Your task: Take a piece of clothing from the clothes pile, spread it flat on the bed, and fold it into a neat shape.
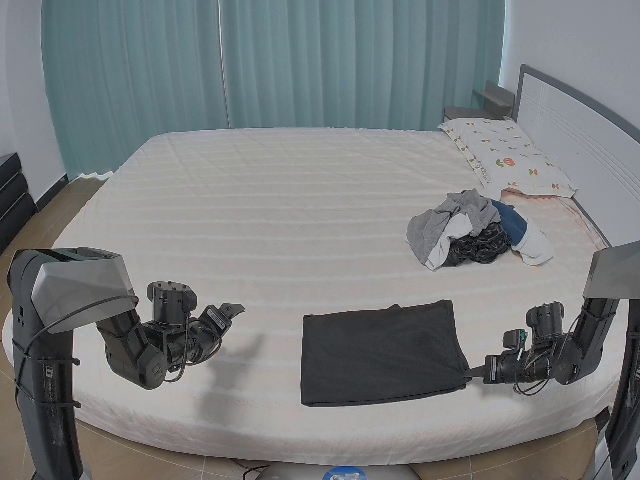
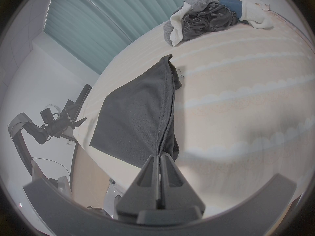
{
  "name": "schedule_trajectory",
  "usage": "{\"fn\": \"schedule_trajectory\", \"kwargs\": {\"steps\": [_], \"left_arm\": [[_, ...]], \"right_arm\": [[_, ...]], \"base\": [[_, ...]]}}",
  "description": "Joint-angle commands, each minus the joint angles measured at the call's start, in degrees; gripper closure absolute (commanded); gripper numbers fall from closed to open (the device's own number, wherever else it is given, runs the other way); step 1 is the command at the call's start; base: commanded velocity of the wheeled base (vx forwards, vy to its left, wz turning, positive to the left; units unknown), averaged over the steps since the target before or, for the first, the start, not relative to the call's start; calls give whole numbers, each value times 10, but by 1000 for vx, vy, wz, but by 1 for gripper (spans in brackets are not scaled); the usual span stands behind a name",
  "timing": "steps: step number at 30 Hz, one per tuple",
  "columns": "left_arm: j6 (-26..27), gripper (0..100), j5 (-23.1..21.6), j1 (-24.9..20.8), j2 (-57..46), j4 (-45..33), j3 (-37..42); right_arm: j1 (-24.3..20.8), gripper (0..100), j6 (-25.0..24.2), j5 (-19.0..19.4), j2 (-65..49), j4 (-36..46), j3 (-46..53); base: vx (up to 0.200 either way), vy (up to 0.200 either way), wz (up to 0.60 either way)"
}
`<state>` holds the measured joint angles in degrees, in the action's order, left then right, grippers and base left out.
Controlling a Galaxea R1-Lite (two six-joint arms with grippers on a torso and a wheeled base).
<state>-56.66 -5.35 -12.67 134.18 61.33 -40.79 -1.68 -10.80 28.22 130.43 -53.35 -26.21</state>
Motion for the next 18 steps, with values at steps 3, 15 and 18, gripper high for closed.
{"fn": "schedule_trajectory", "kwargs": {"steps": [3, 15, 18], "left_arm": [[0, 0, 0, 0, -1, 0, -1], [0, 0, 0, 0, -1, 0, 0], [0, 0, 0, 0, 0, 0, 0]], "right_arm": [[9, 100, 1, 0, -3, 1, -2], [9, 100, 11, 0, 0, 2, 1], [10, 0, 16, 0, 0, 2, 0]], "base": [[0, 0, 0], [0, 0, 0], [0, 0, 0]]}}
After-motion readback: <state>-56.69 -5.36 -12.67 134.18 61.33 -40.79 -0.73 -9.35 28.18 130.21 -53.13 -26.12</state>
